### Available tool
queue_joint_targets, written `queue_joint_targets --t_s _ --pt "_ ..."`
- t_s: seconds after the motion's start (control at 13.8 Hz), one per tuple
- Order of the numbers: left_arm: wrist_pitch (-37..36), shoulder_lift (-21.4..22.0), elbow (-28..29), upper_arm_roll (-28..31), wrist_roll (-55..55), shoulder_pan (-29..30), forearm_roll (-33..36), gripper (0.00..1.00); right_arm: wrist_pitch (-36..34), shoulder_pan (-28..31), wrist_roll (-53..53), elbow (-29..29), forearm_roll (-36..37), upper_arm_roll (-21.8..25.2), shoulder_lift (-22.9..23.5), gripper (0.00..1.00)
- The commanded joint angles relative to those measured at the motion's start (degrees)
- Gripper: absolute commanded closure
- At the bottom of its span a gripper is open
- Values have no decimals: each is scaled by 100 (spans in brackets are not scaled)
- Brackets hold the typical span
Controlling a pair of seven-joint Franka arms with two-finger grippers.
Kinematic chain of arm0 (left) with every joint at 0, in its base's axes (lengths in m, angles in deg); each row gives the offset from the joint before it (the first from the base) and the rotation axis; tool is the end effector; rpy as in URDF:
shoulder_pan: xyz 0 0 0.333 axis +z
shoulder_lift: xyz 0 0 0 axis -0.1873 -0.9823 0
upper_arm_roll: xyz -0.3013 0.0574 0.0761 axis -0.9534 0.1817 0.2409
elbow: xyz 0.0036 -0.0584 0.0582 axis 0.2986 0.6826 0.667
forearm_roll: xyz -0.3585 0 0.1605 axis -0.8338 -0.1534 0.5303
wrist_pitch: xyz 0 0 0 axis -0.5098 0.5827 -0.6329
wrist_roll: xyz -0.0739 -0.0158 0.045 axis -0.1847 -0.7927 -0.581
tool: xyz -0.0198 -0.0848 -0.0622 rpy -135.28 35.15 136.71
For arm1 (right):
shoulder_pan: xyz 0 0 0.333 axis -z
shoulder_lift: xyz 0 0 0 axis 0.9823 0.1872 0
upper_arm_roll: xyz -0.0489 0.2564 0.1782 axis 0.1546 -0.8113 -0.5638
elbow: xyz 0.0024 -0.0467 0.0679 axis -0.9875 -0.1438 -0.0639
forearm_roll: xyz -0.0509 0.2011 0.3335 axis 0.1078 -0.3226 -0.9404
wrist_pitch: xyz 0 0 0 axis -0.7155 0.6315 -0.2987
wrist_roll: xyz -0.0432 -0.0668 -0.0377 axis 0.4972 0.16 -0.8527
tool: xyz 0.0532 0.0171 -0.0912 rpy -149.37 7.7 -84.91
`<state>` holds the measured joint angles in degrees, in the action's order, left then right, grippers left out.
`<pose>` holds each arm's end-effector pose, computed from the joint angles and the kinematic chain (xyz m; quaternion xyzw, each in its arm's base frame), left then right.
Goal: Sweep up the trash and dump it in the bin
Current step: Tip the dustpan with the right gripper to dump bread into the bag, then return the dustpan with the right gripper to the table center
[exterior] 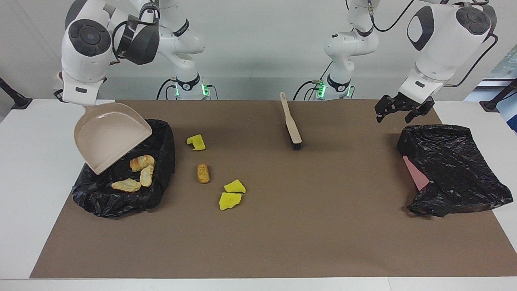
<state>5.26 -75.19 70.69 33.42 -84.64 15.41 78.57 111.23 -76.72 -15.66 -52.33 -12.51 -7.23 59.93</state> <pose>0.5483 -0.0544 0.5783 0.9988 -0.0401 -0.0262 0.0082 0.5455 -0.0761 0.6048 0.8410 0.4087 -0.2805 0.2167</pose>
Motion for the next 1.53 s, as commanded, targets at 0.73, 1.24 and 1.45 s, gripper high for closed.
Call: queue_joint_targets --t_s 0.73,1.24,1.45 --pt "117 141 158 -38 22 57 82 0 1191 -1117 4911 13 -2576 -741 75 100" --pt "117 141 158 -38 22 57 82 0 2201 -2427 7997 725 -2901 -758 1542 100" --pt "117 141 158 -38 22 57 82 0 2608 -2875 9009 1355 -3008 -758 2279 100"
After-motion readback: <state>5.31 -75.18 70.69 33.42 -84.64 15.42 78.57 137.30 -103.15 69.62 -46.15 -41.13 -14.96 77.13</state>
